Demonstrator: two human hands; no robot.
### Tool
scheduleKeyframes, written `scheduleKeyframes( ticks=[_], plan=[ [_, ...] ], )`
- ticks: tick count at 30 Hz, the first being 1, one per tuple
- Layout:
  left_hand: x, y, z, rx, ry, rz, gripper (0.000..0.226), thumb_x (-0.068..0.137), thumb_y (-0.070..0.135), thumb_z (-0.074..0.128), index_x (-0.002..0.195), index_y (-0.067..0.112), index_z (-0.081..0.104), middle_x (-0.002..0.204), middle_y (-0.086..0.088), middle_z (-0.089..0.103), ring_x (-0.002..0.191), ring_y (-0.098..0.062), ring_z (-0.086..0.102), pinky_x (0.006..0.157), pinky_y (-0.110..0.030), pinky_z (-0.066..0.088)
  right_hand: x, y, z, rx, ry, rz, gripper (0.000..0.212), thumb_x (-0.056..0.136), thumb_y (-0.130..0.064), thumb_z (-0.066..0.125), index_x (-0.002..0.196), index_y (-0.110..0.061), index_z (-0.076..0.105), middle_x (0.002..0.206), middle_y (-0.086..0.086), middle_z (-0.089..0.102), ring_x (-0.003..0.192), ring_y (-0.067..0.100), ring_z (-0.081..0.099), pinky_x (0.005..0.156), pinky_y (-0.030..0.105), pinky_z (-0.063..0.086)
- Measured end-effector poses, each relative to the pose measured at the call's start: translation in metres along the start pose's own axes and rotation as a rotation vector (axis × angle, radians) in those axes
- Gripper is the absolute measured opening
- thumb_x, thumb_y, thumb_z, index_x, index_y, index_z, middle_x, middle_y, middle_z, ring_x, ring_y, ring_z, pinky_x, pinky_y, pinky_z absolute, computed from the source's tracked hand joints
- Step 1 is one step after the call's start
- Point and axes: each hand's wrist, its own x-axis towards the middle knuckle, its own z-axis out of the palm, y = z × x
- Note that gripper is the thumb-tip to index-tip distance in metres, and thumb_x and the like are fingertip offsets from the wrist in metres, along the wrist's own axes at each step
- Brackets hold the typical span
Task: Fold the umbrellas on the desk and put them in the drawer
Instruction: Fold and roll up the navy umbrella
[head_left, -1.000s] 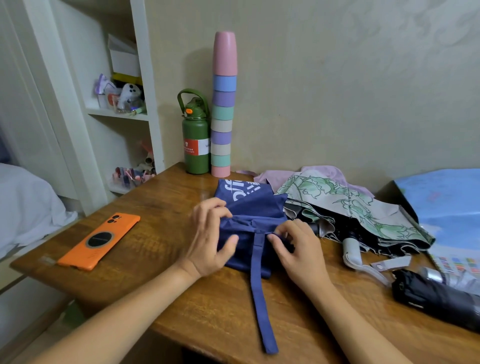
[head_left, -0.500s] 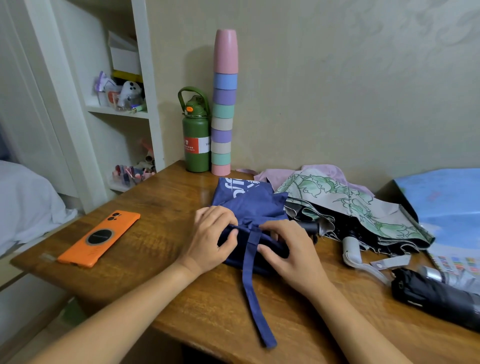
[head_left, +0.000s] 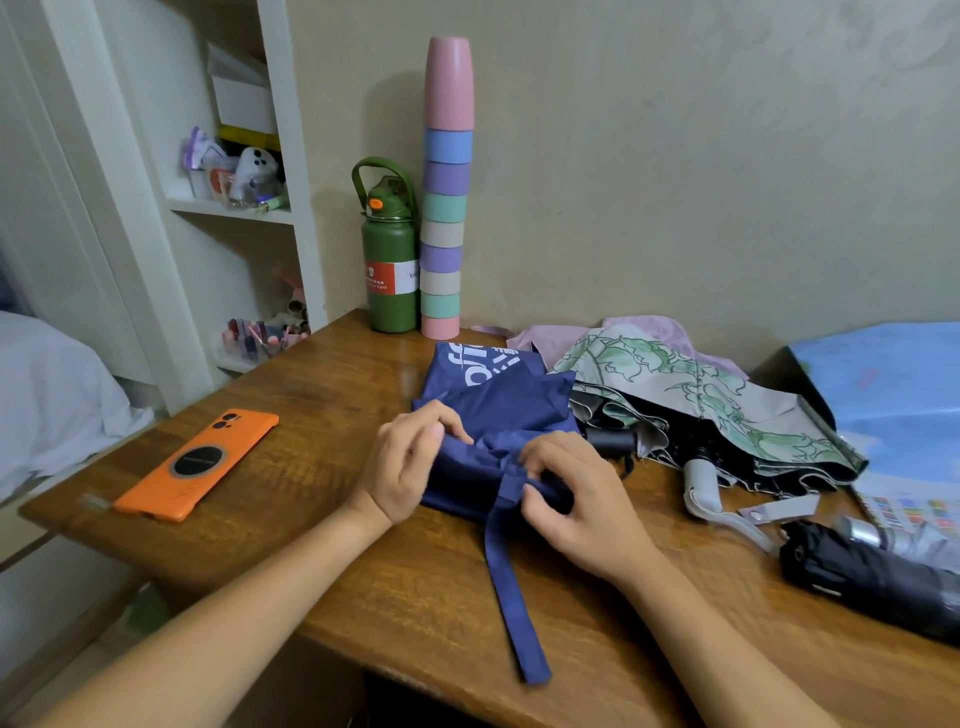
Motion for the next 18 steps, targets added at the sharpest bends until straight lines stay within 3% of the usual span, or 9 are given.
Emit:
scheduleKeyframes(
  ticks=[4,8,11,14,18],
  plan=[
    [0.004,-0.017,0.002,-0.163,-0.072,-0.212,0.064,0.104,0.037,0.028,0.081,0.010,0.081,0.099,0.002,0.080,0.103,-0.013,0.073,0.102,-0.034,0.048,-0.003,-0.003,0.002,0.029,-0.192,-0.025,0.015,0.082,-0.015,0.068,0.084,-0.019,0.054,0.087,-0.006,0.058,0.083,0.018,0.056,0.076,0.040,0.049],
    [0.010,-0.036,-0.001,-0.021,-0.222,-0.152,0.044,0.100,0.039,0.042,0.094,0.023,0.083,0.124,0.009,0.073,0.126,-0.003,0.060,0.113,-0.038,0.041,-0.004,-0.007,0.000,0.053,-0.330,-0.001,0.014,0.080,-0.019,0.069,0.081,-0.022,0.056,0.078,-0.010,0.056,0.071,0.009,0.053,0.066,0.027,0.046],
    [0.019,-0.047,-0.012,0.162,-0.392,-0.076,0.031,0.098,0.048,0.050,0.110,0.040,0.077,0.147,0.015,0.056,0.146,0.002,0.036,0.122,-0.041,0.028,-0.004,-0.010,-0.001,0.095,-0.435,0.040,0.015,0.081,-0.016,0.069,0.086,-0.023,0.056,0.073,-0.008,0.057,0.066,0.013,0.054,0.064,0.028,0.048],
    [0.025,-0.051,-0.027,0.374,-0.552,-0.028,0.034,0.094,0.059,0.056,0.128,0.054,0.063,0.165,0.020,0.028,0.156,0.000,0.007,0.124,-0.040,0.011,-0.004,-0.011,-0.003,0.102,-0.490,0.060,0.016,0.081,-0.014,0.067,0.091,-0.024,0.060,0.071,-0.004,0.059,0.062,0.016,0.053,0.064,0.031,0.048],
    [0.026,-0.053,-0.033,0.535,-0.584,-0.006,0.045,0.101,0.053,0.055,0.144,0.059,0.045,0.170,0.019,0.010,0.156,-0.003,-0.008,0.124,-0.040,0.001,-0.003,-0.012,-0.005,0.096,-0.526,0.080,0.015,0.080,-0.013,0.067,0.089,-0.024,0.064,0.066,-0.006,0.057,0.059,0.014,0.050,0.060,0.022,0.041]
  ],
)
